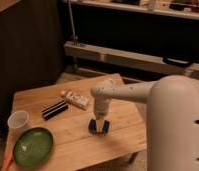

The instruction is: Wipe the white sponge on the table

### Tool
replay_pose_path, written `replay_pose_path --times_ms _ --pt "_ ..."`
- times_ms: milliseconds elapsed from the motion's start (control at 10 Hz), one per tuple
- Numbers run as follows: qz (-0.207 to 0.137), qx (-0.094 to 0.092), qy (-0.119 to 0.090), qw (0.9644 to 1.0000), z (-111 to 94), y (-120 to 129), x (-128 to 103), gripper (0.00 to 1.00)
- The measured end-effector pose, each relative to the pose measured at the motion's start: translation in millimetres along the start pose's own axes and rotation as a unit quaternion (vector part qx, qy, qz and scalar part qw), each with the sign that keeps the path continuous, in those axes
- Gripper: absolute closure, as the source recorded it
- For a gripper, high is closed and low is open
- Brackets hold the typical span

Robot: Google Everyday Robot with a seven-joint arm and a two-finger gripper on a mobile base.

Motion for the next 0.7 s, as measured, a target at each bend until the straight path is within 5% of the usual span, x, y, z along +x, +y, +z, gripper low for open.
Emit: replay_pose_path --times_ms 700 --pt "0.003 0.047 0.003 0.9989 -6.6 -89.0 -27.0 0.94"
